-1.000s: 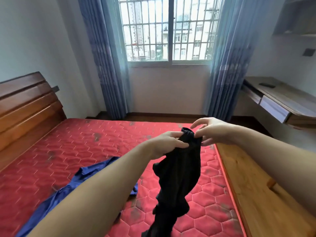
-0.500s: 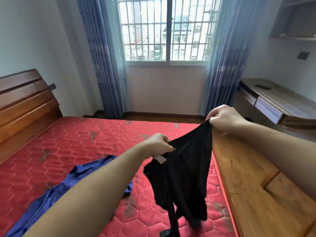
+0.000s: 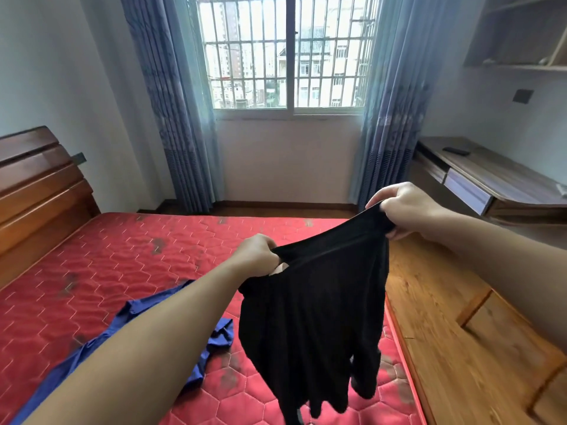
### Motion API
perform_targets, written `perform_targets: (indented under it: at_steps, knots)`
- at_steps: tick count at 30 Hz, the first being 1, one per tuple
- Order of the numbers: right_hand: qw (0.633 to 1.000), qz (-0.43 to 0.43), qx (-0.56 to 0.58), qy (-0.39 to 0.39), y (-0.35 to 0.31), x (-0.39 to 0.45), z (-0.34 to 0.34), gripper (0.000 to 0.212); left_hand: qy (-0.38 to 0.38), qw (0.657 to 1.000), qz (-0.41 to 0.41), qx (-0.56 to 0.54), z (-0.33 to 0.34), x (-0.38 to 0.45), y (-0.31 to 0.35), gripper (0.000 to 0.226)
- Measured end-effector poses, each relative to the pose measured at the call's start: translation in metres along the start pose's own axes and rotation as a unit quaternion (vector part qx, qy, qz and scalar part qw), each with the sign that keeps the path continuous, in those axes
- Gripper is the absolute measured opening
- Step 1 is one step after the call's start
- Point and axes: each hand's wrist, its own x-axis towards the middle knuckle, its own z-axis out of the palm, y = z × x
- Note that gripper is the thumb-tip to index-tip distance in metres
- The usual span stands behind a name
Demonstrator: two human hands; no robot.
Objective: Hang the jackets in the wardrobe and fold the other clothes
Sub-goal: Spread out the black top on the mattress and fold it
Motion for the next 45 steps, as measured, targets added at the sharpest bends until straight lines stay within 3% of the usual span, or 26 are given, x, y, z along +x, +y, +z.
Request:
perform_targets:
  at_steps: [8, 10, 13, 14, 16, 18, 20, 22, 25, 27, 29, 31, 34, 36, 38, 41, 45]
  knots:
    - [0.987, 0.004, -0.158, -0.037, 0.008, -0.001, -0.019, 0.046, -0.056, 0.998, 0.023, -0.031, -0.03, -0.01, 0.007, 0.016]
    - [0.978, -0.012, -0.206, -0.025, 0.005, -0.002, -0.019, 0.04, -0.042, 0.998, 0.037, 0.026, -0.037, -0.012, 0.007, 0.021]
    - [0.957, -0.022, -0.287, -0.042, -0.003, -0.009, -0.011, 0.031, 0.041, 0.977, 0.078, 0.193, -0.041, -0.014, 0.009, 0.027]
    - [0.947, -0.021, -0.314, -0.062, -0.007, -0.011, -0.007, 0.027, 0.058, 0.975, 0.087, 0.195, -0.041, -0.013, 0.011, 0.019]
    - [0.935, -0.009, -0.339, -0.108, -0.012, -0.014, -0.001, 0.015, 0.025, 0.991, 0.099, 0.083, -0.043, -0.014, 0.017, 0.007]
    - [0.937, 0.016, -0.319, -0.14, -0.014, -0.013, 0.001, 0.008, -0.056, 0.992, 0.088, -0.077, -0.049, -0.02, 0.022, 0.005]
    - [0.954, 0.046, -0.258, -0.143, -0.011, -0.009, -0.005, 0.019, -0.108, 0.983, 0.092, -0.116, -0.058, -0.024, 0.018, 0.013]
    - [0.976, 0.075, -0.165, -0.125, -0.005, -0.004, -0.012, 0.026, -0.117, 0.987, 0.105, -0.018, -0.064, -0.023, 0.005, 0.03]
    - [0.991, 0.09, -0.052, -0.082, 0.001, 0.0, -0.021, 0.029, -0.068, 0.972, 0.111, 0.198, -0.066, -0.019, -0.021, 0.043]
    - [0.993, 0.088, 0.002, -0.077, 0.001, 0.002, -0.024, 0.035, -0.056, 0.968, 0.078, 0.233, -0.066, -0.017, -0.036, 0.041]
    - [0.992, 0.077, -0.019, -0.094, 0.001, 0.003, -0.024, 0.04, -0.079, 0.969, 0.038, 0.23, -0.066, -0.017, -0.041, 0.033]
    - [0.982, 0.05, -0.135, -0.121, 0.003, 0.003, -0.021, 0.042, -0.114, 0.982, -0.001, 0.153, -0.066, -0.02, -0.038, 0.026]
    - [0.949, 0.033, -0.269, -0.161, 0.013, 0.002, -0.012, 0.039, -0.13, 0.987, -0.027, -0.09, -0.063, -0.023, -0.031, 0.022]
    - [0.945, 0.058, -0.255, -0.196, 0.029, 0.005, -0.006, 0.032, -0.122, 0.962, -0.032, -0.241, -0.054, -0.023, -0.027, 0.024]
    - [0.954, 0.089, -0.183, -0.219, 0.047, 0.008, -0.003, 0.025, -0.09, 0.942, -0.031, -0.321, -0.04, -0.02, -0.022, 0.025]
    - [0.976, 0.099, -0.045, -0.191, 0.07, 0.015, -0.005, 0.021, -0.046, 0.955, -0.009, -0.293, -0.029, -0.018, -0.018, 0.022]
    - [0.983, 0.085, 0.11, -0.121, 0.082, 0.015, -0.003, 0.028, -0.072, 0.982, 0.049, -0.165, -0.028, -0.008, -0.024, 0.025]
